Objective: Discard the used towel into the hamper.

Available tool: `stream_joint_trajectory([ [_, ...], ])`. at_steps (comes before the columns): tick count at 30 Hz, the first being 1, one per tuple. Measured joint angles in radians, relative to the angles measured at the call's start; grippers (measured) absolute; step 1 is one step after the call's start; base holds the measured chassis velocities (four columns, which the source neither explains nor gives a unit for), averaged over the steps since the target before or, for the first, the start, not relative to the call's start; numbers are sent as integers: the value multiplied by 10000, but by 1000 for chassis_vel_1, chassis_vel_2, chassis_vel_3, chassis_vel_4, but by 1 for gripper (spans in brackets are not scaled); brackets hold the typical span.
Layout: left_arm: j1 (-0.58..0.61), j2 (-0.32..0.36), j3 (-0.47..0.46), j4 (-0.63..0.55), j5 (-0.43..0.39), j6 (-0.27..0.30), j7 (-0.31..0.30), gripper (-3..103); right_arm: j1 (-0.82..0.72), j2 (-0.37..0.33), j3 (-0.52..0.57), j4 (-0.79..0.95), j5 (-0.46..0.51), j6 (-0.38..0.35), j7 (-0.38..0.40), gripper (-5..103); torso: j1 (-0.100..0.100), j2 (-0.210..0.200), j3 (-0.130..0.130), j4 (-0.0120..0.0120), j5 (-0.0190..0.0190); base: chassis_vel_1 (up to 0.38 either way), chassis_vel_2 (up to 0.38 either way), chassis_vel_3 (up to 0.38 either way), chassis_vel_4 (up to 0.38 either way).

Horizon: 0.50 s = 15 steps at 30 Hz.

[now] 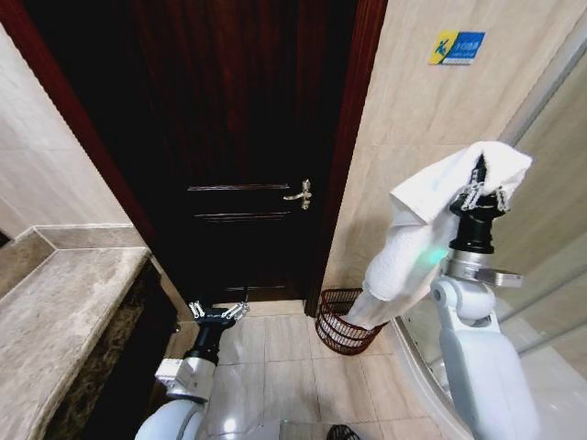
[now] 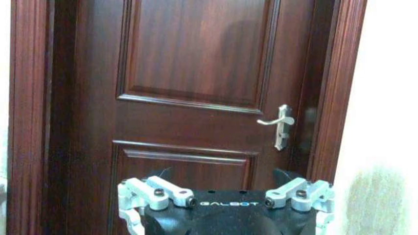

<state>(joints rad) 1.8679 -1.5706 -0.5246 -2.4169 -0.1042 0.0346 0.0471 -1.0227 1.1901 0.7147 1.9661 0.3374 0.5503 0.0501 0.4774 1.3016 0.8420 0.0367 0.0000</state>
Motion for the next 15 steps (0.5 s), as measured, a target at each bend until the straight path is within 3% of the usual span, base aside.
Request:
stream_joint_trajectory([
  [15,0,0,0,0,0,0,0,100,-229,-106,230,151,25,66,-9,6,0,0,0,0,0,0,0,0,0],
])
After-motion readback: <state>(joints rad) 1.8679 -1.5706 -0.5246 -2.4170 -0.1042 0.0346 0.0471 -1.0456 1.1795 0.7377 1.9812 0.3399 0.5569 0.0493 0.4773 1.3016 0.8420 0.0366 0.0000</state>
